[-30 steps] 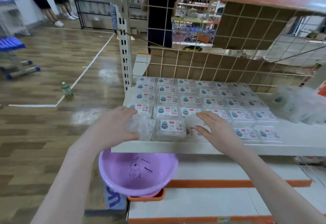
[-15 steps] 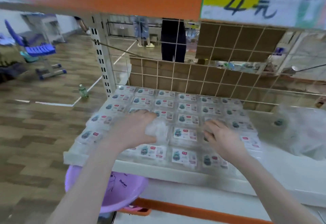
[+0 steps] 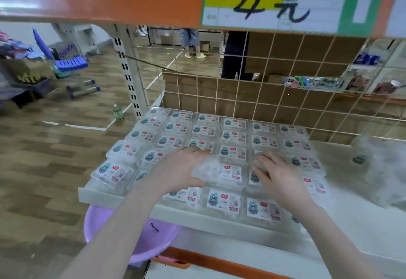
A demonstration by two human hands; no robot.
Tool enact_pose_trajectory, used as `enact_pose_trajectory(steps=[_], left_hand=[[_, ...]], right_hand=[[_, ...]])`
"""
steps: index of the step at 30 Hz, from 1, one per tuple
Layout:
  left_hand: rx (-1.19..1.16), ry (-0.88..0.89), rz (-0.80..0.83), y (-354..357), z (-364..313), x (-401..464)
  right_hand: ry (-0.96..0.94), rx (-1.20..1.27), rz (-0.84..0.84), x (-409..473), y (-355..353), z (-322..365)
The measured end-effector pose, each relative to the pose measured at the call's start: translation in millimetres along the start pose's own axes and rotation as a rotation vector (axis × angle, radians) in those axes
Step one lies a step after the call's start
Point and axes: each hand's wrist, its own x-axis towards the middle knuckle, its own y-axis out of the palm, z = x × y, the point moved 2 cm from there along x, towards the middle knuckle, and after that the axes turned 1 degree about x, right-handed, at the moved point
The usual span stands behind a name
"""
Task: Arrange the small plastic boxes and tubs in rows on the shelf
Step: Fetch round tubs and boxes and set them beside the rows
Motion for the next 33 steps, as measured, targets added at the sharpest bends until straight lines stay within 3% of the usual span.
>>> enact_pose_trajectory(steps=[5,14,19,22,28,33], left_hand=[[-0.061,0.052,0.027,-10,-1,3],[-0.379,-0.059,0.075,-34,17,14],[-0.396,-0.084,0.081,-35,20,22],[-0.322,-0.075,0.026,-33,18,23],[-0.163,-0.019,0.086,-26,16,19],[-0.025,0.071,0.245,-38,18,21]], right_hand=[[0.013,-0.011,0.024,1,1,-2],[0.022,-0.068,0.034,3,4,-3],[0.023,-0.05,0.037,2,4,-1],[0.019,-0.039,0.02,1,2,-1],[-0.01,-0.047,-0.007,0,1,-1],[-0.017,-0.059,0.0,0,2,-3]])
